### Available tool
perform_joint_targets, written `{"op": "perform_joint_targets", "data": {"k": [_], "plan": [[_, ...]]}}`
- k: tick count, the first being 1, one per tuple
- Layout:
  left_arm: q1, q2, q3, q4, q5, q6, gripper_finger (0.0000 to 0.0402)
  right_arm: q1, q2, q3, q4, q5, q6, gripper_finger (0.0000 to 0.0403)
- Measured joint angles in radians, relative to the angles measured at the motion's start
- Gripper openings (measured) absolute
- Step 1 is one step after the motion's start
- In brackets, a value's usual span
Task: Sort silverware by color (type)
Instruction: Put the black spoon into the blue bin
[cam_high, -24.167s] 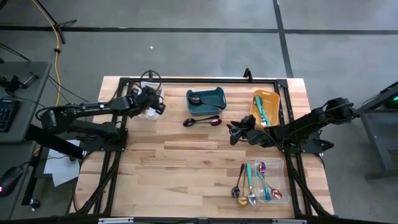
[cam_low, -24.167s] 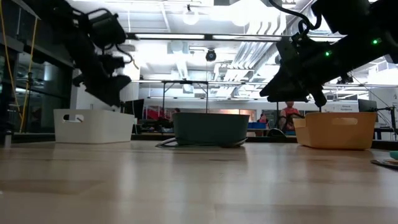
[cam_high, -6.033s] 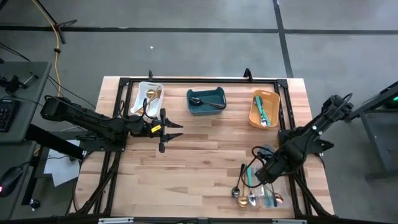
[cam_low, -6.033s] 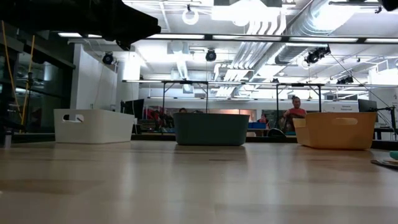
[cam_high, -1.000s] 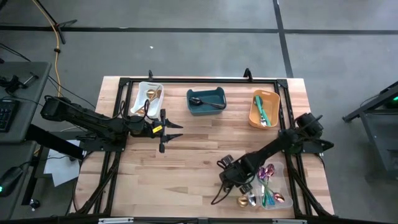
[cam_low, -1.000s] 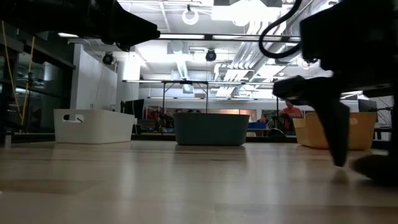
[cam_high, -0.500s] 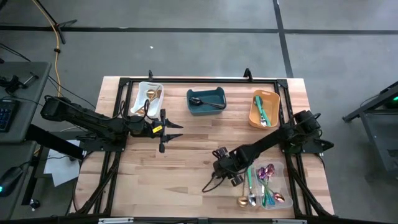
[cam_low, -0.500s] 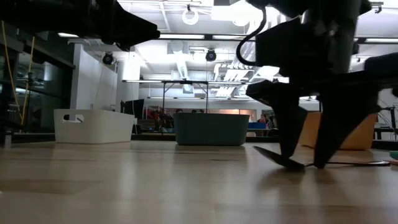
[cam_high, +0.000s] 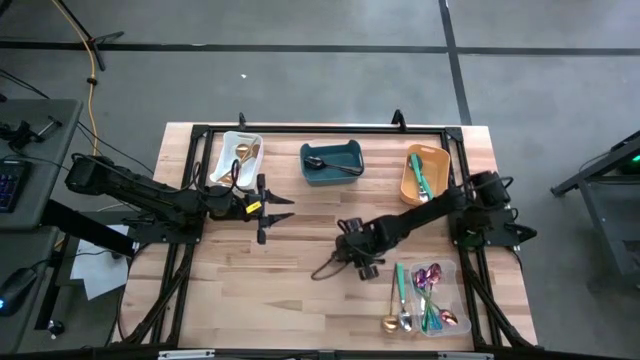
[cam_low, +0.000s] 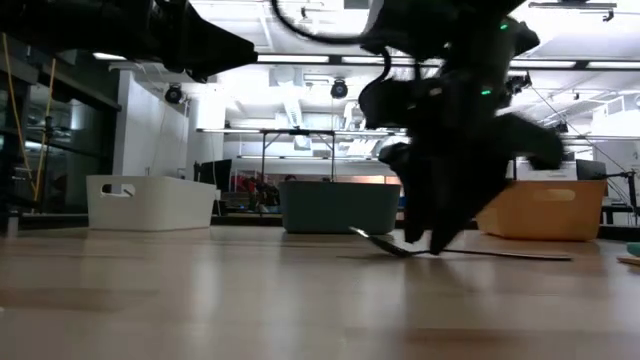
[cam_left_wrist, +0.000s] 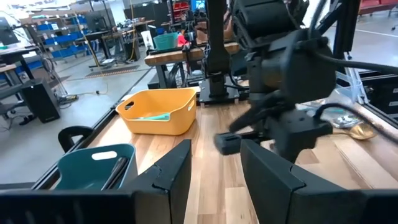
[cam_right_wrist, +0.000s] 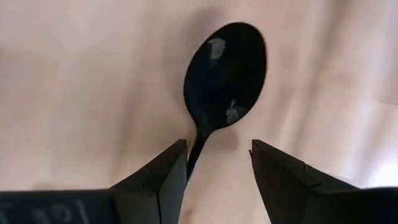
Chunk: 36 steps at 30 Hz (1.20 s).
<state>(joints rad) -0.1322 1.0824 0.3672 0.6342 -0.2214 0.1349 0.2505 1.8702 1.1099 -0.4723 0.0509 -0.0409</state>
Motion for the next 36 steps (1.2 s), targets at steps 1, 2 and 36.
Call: {"op": "perform_joint_targets", "data": {"k": [1, 2, 36], "plan": [[0.000, 0.000, 0.000, 0.000, -0.004, 0.000, 0.0131, -0.011, 0.000, 0.000, 0.006, 0.019, 0.031, 0.0172], [0.000, 0.000, 0.000, 0.000, -0.006, 0.000, 0.0131, -0.023, 0.000, 0.000, 0.010, 0.036, 0.055, 0.0172], [0.001, -0.003, 0.000, -0.032, -0.062, 0.055, 0.0131, -0.150, -0.003, 0.002, -0.013, -0.071, 0.418, 0.0172]]}}
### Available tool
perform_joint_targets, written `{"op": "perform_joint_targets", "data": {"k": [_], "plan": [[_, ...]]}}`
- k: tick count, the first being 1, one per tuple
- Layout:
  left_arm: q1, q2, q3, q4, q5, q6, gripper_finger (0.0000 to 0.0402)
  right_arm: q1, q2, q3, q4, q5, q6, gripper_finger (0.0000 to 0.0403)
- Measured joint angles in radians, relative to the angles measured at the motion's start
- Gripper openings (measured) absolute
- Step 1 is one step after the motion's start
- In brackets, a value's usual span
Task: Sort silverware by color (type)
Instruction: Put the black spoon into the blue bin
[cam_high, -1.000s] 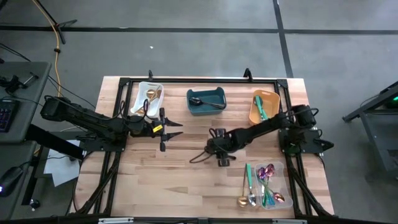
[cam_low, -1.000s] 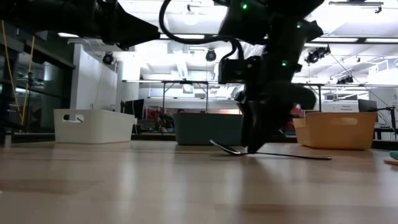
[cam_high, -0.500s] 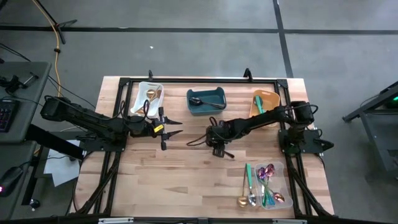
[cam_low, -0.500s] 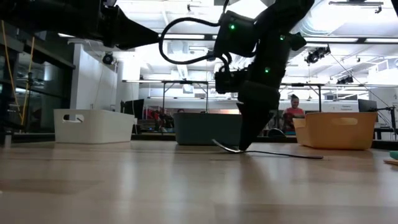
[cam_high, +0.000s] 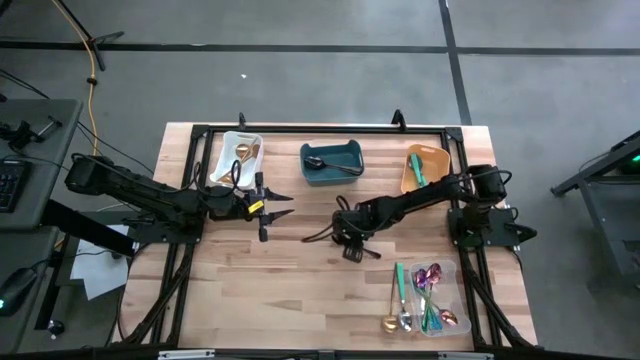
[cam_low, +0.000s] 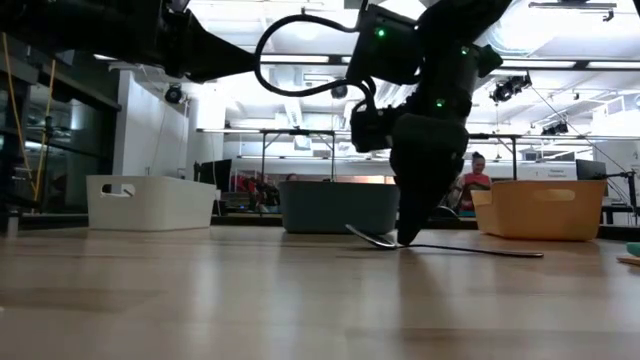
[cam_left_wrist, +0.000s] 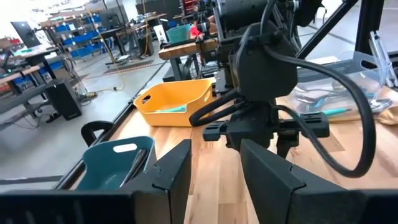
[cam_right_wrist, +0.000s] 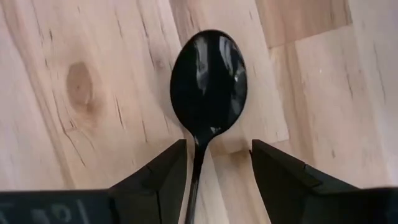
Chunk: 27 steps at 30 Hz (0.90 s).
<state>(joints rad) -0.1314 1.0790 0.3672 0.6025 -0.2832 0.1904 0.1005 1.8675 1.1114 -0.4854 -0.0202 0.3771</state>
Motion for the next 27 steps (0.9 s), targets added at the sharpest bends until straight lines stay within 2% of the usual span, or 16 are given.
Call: {"op": "perform_joint_targets", "data": {"k": [9, 15, 27], "plan": [[0.000, 0.000, 0.000, 0.000, 0.000, -0.006, 0.0131, 0.000, -0.003, 0.000, 0.033, -0.014, -0.021, 0.0172], [0.000, 0.000, 0.000, -0.010, 0.000, -0.048, 0.0131, 0.003, -0.003, 0.000, 0.040, -0.093, -0.017, 0.0172], [0.000, 0.000, 0.000, -0.041, 0.001, -0.056, 0.0131, 0.040, -0.003, 0.000, 0.032, -0.097, -0.063, 0.0172]]}}
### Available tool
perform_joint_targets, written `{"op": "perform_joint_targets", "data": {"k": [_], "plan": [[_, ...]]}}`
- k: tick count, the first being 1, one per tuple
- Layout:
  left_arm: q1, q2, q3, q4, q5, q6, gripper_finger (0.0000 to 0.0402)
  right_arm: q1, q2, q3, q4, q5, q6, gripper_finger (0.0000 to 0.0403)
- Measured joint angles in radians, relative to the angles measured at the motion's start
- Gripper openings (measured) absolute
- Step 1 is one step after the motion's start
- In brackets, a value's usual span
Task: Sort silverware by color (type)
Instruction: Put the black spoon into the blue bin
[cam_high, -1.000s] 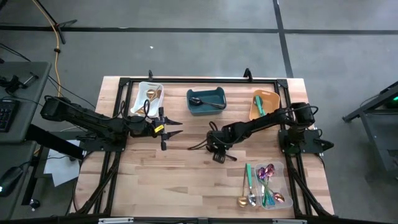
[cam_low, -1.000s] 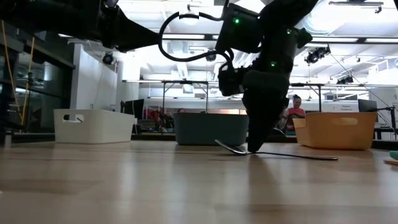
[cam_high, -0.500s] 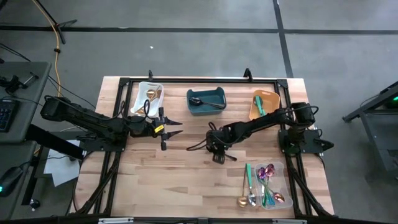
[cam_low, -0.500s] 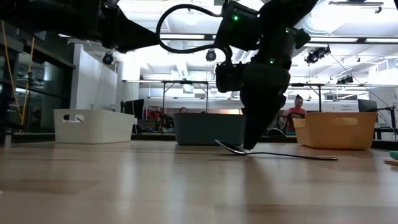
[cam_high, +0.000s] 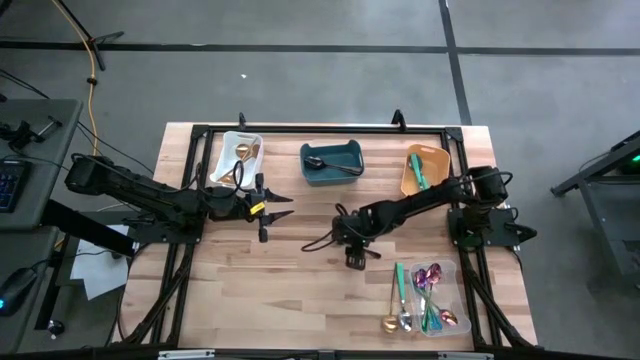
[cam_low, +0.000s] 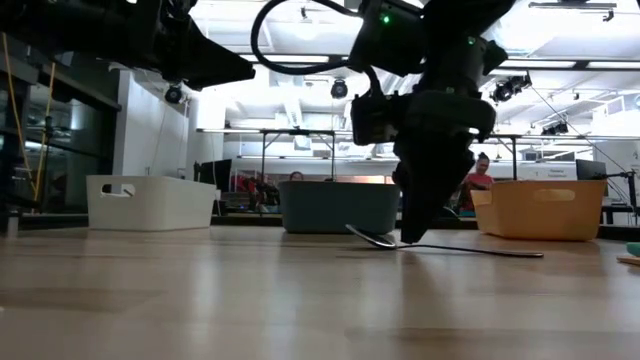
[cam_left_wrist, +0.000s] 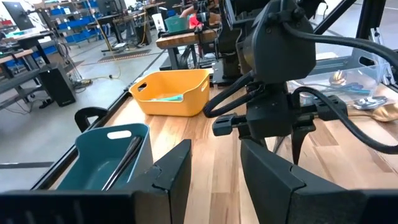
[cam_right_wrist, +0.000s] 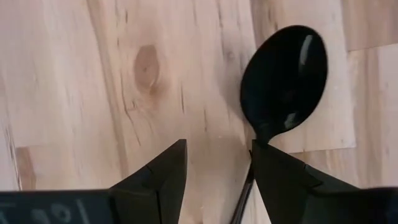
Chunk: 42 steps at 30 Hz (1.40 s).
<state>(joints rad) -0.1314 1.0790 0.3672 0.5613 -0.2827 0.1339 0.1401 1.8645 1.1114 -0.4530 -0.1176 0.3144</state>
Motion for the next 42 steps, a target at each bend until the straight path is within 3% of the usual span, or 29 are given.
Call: {"op": "perform_joint_targets", "data": {"k": [16, 21, 29, 32, 36, 42], "plan": [[0.000, 0.000, 0.000, 0.002, 0.018, -0.017, 0.0131, 0.012, -0.007, 0.000, -0.016, -0.007, -0.039, 0.0172], [0.000, -0.012, 0.000, -0.008, -0.053, -0.010, 0.0131, 0.012, -0.007, 0.000, -0.049, -0.007, -0.054, 0.0172], [-0.003, -0.288, -0.003, -0.239, -0.052, -0.048, 0.0131, 0.033, -0.008, 0.001, -0.106, -0.006, -0.078, 0.0172], [0.002, -0.367, -0.078, -0.172, 0.006, -0.047, 0.0131, 0.040, -0.007, 0.001, -0.109, -0.006, -0.085, 0.0172], [0.017, -0.405, -0.210, 0.041, 0.063, -0.057, 0.0131, 0.051, -0.012, 0.000, -0.142, -0.007, -0.057, 0.0172], [0.022, -0.415, -0.242, 0.066, 0.067, -0.078, 0.0131, 0.098, -0.053, 0.000, -0.144, 0.016, 0.001, 0.0172]]}}
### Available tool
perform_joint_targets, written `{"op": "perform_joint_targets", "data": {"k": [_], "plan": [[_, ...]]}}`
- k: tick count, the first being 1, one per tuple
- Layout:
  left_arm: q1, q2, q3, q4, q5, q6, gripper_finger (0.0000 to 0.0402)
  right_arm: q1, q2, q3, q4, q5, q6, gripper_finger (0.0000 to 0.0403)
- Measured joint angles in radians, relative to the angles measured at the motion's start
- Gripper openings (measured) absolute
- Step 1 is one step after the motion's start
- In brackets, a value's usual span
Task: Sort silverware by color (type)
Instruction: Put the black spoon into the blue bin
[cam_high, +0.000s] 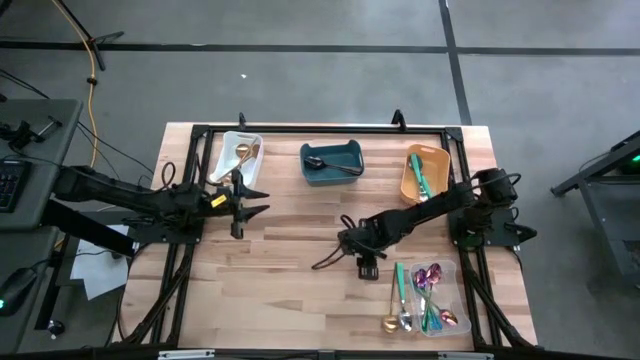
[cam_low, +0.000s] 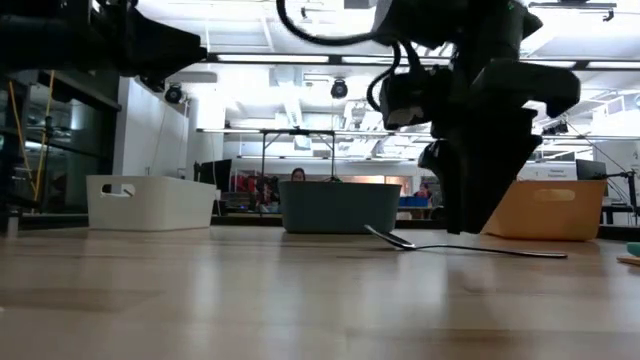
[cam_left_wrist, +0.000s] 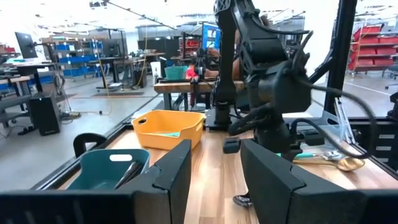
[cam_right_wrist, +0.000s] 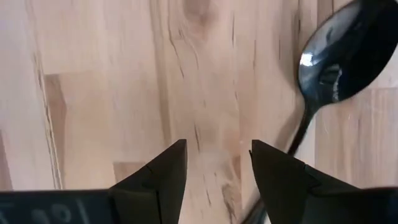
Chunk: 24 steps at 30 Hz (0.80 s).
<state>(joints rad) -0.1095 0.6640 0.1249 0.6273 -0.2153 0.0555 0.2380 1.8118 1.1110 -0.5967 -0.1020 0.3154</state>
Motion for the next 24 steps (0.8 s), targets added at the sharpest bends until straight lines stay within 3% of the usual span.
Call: {"op": "perform_joint_targets", "data": {"k": [8, 13, 17, 24], "plan": [[-0.023, 0.000, 0.000, -0.030, 0.000, -0.080, 0.0131, 0.023, -0.001, -0.014, -0.018, 0.173, 0.044, 0.0172], [-0.042, 0.000, 0.000, -0.039, 0.000, -0.099, 0.0131, -0.025, -0.001, -0.014, -0.038, 0.170, 0.097, 0.0172], [-0.050, 0.000, 0.000, -0.039, 0.000, -0.101, 0.0131, -0.065, -0.001, -0.014, -0.024, 0.092, 0.118, 0.0172], [-0.077, 0.000, 0.001, -0.055, 0.000, -0.134, 0.0131, -0.069, 0.002, -0.014, -0.029, 0.098, 0.142, 0.0172]]}}
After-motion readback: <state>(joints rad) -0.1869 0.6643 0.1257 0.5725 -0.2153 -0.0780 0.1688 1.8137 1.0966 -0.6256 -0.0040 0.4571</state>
